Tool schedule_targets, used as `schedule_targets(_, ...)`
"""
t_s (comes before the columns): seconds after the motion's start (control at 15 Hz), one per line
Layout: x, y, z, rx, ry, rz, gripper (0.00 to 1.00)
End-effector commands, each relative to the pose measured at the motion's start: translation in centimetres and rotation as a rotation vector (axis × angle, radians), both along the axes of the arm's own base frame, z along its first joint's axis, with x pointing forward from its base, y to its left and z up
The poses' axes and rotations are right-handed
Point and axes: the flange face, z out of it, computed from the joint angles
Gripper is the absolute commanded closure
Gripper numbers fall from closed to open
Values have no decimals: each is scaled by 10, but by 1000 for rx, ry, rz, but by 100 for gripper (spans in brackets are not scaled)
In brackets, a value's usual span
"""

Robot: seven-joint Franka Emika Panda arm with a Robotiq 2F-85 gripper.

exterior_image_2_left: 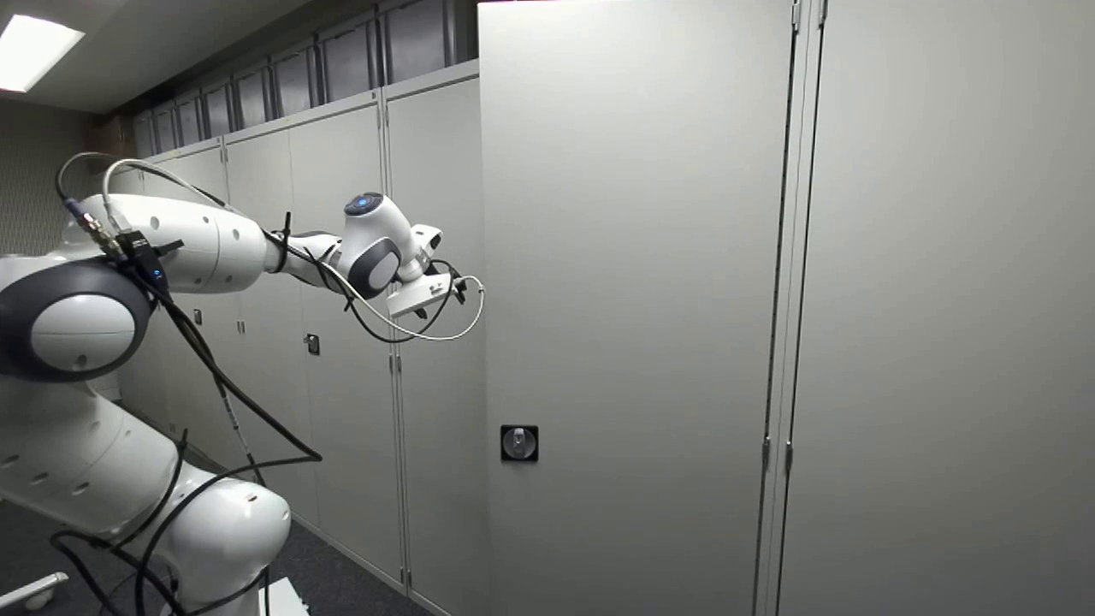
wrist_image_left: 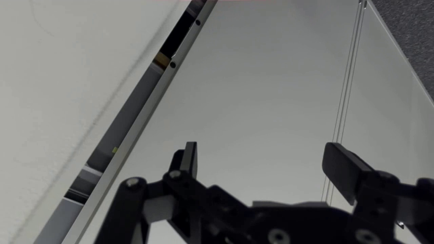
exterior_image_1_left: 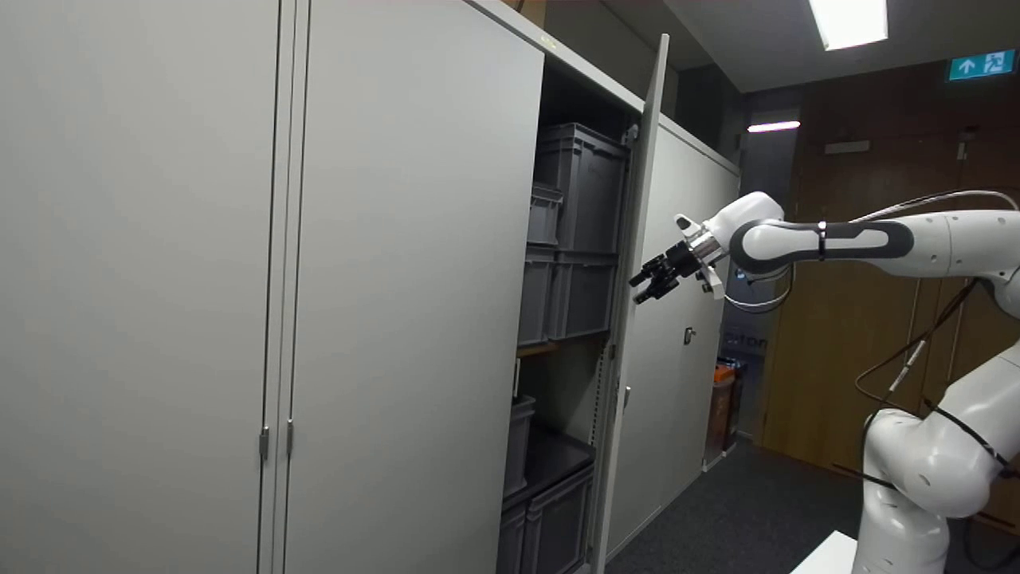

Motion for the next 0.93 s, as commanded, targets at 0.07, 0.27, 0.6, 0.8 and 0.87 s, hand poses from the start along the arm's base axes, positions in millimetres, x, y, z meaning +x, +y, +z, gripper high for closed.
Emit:
schedule_targets(0.07, -30, -9, 11, -8, 57, -21, 0)
schedule_targets(0.27, -48, -14, 17, -9, 108, -17, 0)
schedule_targets(0.6, -74, -30, 32, 3, 137, -69, 0)
schedule_targets(0.8, -84, -41, 42, 21, 127, -127, 0)
schedule_targets(0.87, -86, -45, 44, 25, 119, -151, 0)
